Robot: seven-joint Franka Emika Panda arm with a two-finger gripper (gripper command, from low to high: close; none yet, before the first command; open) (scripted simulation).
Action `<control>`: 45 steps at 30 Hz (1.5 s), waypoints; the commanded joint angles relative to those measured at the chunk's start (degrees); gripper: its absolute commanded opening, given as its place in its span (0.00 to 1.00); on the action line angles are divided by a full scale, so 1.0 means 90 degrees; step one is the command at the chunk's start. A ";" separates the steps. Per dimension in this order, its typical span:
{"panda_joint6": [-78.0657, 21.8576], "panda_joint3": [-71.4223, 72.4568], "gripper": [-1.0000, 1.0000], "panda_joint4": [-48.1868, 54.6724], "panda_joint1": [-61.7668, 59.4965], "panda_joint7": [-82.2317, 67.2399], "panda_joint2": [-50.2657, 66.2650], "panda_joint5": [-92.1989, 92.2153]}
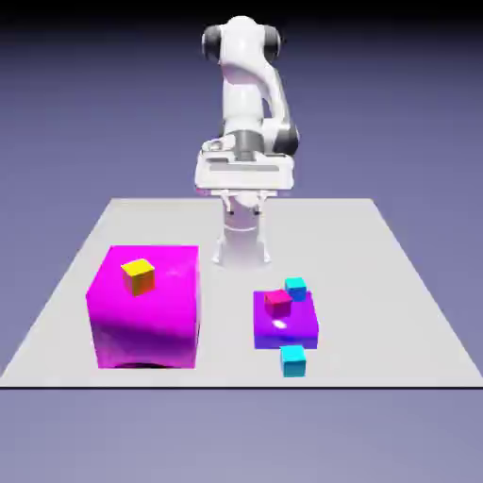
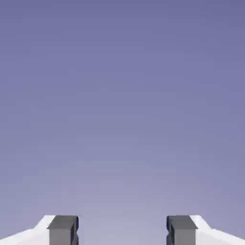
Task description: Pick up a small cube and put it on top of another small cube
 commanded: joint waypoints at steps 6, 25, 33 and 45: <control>-0.0915 0.0411 0.50 0.0879 -0.0113 0.0375 0.1385 -0.0192; -0.3812 0.1711 0.50 0.3662 -0.0471 0.1563 0.5768 -0.0802; -0.2984 0.1440 0.00 0.3747 -0.0245 0.1842 0.6852 -0.1182; -0.5837 0.0389 0.00 0.4522 -0.1482 0.2695 0.4600 -0.0025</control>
